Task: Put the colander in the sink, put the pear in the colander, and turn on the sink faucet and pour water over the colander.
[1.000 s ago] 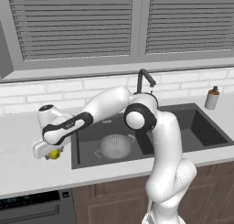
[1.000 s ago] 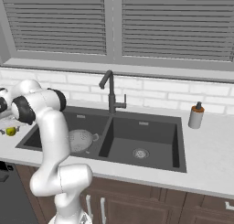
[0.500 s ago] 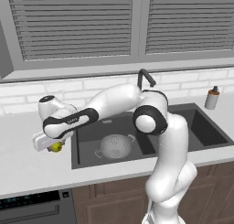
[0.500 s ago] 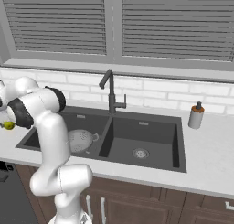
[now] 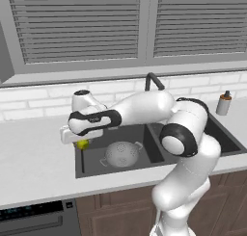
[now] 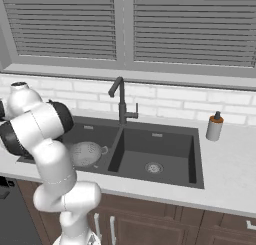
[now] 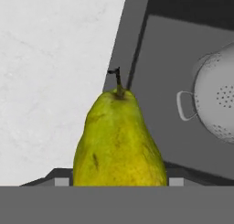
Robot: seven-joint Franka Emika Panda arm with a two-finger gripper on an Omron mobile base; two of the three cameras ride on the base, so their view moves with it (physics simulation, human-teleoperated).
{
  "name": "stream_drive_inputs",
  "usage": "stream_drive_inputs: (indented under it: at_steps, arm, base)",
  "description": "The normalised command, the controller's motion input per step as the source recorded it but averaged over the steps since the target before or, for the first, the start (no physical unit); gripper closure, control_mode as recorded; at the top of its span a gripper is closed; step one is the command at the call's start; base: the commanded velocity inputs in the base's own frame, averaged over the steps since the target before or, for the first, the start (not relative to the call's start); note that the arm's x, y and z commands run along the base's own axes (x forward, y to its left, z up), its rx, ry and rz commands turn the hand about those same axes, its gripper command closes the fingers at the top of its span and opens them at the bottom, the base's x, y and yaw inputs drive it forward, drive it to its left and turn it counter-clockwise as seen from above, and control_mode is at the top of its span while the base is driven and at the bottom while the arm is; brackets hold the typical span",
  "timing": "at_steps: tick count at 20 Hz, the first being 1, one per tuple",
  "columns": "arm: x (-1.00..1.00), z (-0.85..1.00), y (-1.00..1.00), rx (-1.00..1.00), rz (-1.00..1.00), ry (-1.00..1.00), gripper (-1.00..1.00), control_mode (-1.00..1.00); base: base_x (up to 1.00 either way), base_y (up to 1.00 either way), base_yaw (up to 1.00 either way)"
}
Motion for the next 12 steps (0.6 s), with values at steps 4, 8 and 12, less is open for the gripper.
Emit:
stream_drive_inputs:
  at_steps: [4,8,12]
  arm:
    - [0.25,-0.01,-0.95,0.00,-0.26,0.00,1.00,-1.00]
    - [0.38,-0.05,-0.65,-0.04,-0.25,0.04,1.00,-1.00]
    - [0.47,-0.04,-0.41,-0.09,-0.23,0.10,1.00,-1.00]
  base:
    - [0.00,0.00,0.00]
    - [0.00,0.00,0.00]
    - [0.00,0.00,0.00]
